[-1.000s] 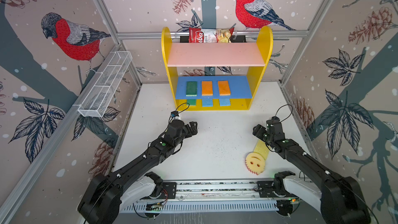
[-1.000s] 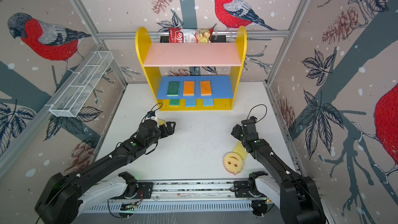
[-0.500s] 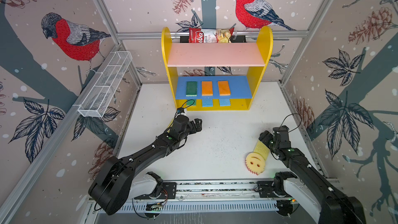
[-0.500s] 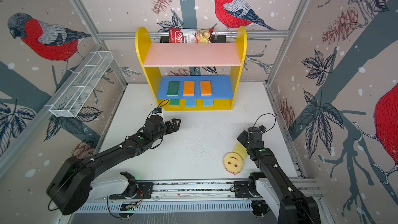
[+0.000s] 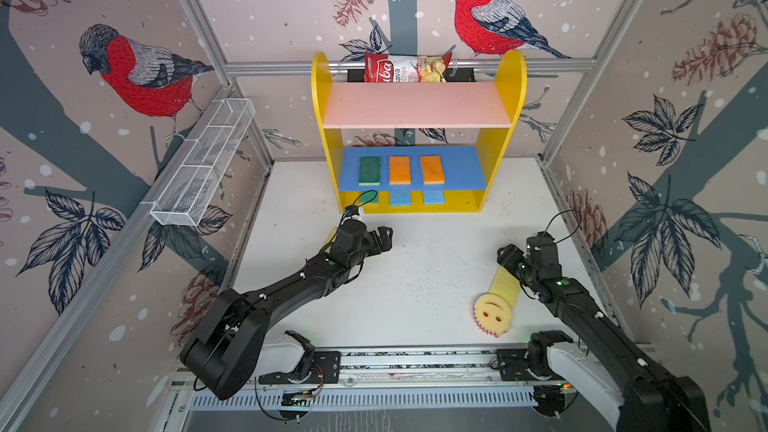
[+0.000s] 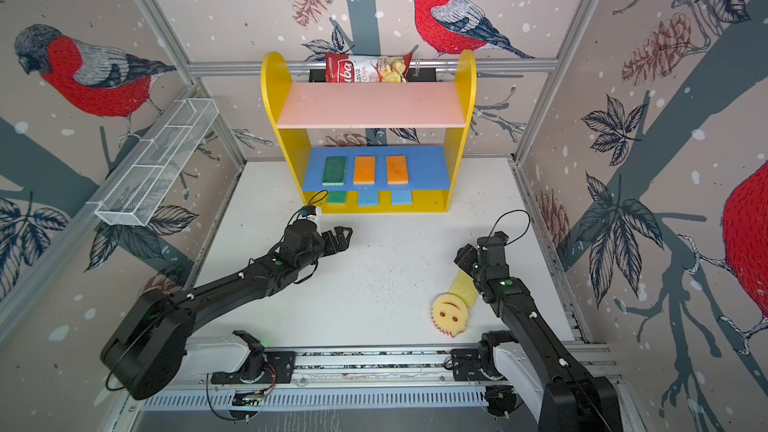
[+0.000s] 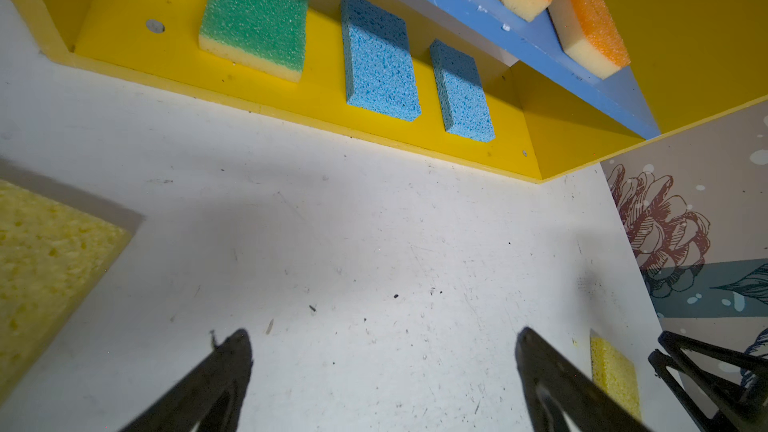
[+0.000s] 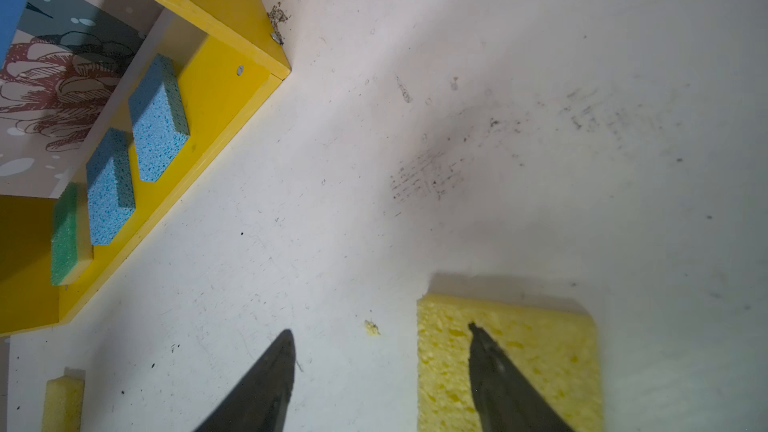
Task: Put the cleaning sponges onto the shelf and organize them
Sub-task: 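Lower the right gripper onto the pale-yellow sponge beside the smiley sponge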
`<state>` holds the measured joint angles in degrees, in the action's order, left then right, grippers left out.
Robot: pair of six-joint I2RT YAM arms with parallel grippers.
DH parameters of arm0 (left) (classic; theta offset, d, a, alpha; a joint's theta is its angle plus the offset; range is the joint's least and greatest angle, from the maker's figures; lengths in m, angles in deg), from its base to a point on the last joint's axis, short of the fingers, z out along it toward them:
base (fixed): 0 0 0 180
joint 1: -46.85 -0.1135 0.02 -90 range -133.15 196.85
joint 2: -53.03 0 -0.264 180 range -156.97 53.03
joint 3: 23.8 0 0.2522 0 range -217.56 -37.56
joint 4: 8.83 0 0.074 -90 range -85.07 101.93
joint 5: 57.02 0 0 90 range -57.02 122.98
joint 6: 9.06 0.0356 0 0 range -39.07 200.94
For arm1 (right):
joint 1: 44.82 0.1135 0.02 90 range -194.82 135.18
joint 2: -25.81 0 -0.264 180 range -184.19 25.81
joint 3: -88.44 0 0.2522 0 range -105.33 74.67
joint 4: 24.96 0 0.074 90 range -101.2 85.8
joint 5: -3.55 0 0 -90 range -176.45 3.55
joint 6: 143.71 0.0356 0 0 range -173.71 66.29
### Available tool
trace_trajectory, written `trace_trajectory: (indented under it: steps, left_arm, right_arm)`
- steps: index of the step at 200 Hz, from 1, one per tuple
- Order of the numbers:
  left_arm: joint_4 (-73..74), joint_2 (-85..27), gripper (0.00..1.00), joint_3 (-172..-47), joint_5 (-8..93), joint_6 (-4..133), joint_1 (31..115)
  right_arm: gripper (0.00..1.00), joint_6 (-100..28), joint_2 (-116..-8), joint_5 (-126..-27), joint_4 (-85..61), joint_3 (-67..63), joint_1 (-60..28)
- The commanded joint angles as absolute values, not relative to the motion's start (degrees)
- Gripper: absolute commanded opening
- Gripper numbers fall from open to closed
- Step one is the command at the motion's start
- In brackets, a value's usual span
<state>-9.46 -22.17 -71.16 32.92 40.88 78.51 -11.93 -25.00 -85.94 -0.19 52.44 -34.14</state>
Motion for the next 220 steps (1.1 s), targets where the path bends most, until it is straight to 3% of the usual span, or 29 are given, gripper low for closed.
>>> trace_trajectory:
  steps: [1,15,42,76,99,111,129,148,189,220]
  left_arm:
    - [-13.8,-23.6,0.97,-72.2,34.0,41.8,78.2]
    - [-14.8,-25.1,0.97,-73.1,34.4,42.0,78.2]
    - [-16.3,-28.7,0.97,-75.5,36.1,41.9,78.1]
    - [-17.0,-33.4,0.97,-78.5,41.4,42.5,77.8]
    - [-17.9,-34.7,0.97,-79.0,43.3,42.9,77.7]
    - [-17.9,-34.6,0.97,-78.8,43.0,43.3,77.7]
    - [-17.7,-34.2,0.97,-78.5,42.5,43.8,77.7]
    - [-17.6,-33.8,0.97,-78.3,42.0,44.2,77.7]
    - [-18.2,-34.7,0.97,-78.2,42.0,44.0,77.6]
    - [-19.3,-36.0,0.97,-78.5,43.7,43.2,77.5]
  right_arm:
    - [0.50,-13.1,-25.7,-86.6,-0.7,49.7,-30.2]
    - [0.42,-13.7,-26.2,-90.2,-0.9,46.7,-24.6]
    - [0.40,-16.9,-28.6,-94.9,-1.3,39.4,-16.5]
    - [0.26,-20.5,-33.8,-93.7,-2.1,31.5,-14.8]
    - [0.26,-20.7,-36.7,-93.8,-2.5,29.3,-14.8]
    - [0.32,-19.3,-37.5,-94.8,-2.3,29.9,-15.0]
    - [0.60,-15.6,-37.7,-95.6,-1.2,32.4,-16.8]
    - [0.70,-11.9,-36.0,-93.0,-0.1,37.3,-21.4]
    - [0.77,-9.3,-28.8,-89.7,5.4,49.9,-33.0]
    - [0.79,-9.1,-22.9,-91.4,7.7,55.9,-36.1]
